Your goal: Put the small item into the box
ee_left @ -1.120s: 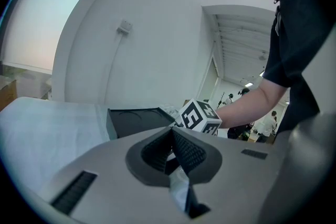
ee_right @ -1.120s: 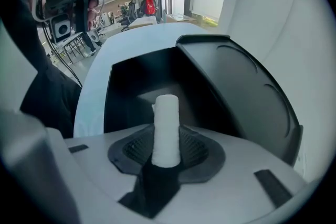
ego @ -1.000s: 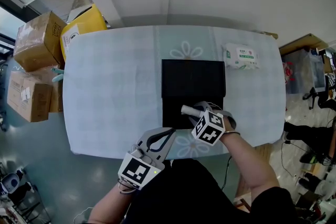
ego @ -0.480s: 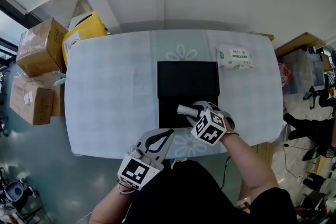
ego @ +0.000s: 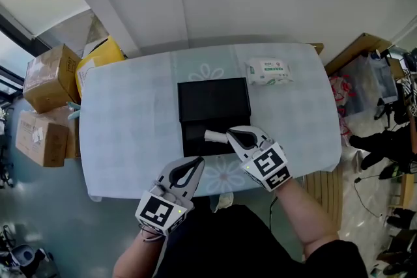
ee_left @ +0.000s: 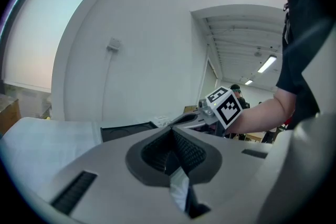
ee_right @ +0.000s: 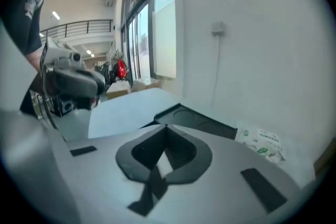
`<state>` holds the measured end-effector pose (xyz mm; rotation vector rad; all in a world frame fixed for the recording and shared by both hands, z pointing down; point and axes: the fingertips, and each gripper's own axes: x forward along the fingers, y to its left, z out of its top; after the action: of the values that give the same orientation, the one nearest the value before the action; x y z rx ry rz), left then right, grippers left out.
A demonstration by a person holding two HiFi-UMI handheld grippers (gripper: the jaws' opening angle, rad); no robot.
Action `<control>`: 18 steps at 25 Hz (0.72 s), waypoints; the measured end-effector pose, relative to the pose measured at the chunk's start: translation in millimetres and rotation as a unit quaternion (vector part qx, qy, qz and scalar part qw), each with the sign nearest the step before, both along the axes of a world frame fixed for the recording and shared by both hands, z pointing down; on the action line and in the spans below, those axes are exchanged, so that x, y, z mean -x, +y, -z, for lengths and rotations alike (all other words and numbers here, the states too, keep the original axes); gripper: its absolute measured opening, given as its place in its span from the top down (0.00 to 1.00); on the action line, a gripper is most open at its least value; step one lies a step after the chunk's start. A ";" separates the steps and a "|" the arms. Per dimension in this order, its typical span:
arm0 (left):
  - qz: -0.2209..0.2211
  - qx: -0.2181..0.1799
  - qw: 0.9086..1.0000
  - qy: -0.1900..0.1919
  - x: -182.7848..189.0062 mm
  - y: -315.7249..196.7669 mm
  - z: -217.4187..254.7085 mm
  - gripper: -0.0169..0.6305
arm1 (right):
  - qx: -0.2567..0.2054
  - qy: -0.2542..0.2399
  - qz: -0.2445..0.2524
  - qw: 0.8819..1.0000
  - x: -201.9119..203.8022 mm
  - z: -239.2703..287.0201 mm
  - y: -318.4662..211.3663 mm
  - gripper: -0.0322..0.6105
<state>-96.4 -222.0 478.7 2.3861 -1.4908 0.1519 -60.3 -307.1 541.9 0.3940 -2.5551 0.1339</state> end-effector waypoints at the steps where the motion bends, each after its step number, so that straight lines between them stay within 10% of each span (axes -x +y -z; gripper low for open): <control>1: 0.000 -0.006 1.000 -0.001 -4.3 2.2 3.3 0.96 | 0.001 -0.029 -0.013 0.999 -5.8 14.6 1.0 0.94; 8: 0.005 -0.038 0.999 -0.013 -36.0 22.8 38.3 0.96 | -0.009 -0.148 -0.054 0.987 -51.3 93.3 29.1 0.94; 18: 0.023 -0.078 0.996 -0.031 -77.8 68.6 78.7 0.96 | -0.037 -0.195 -0.044 0.979 -101.7 149.2 93.9 0.94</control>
<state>-18.6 -153.4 400.0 2.4859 -1.6419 0.1036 41.4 -213.2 392.8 0.5572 -2.9346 0.1638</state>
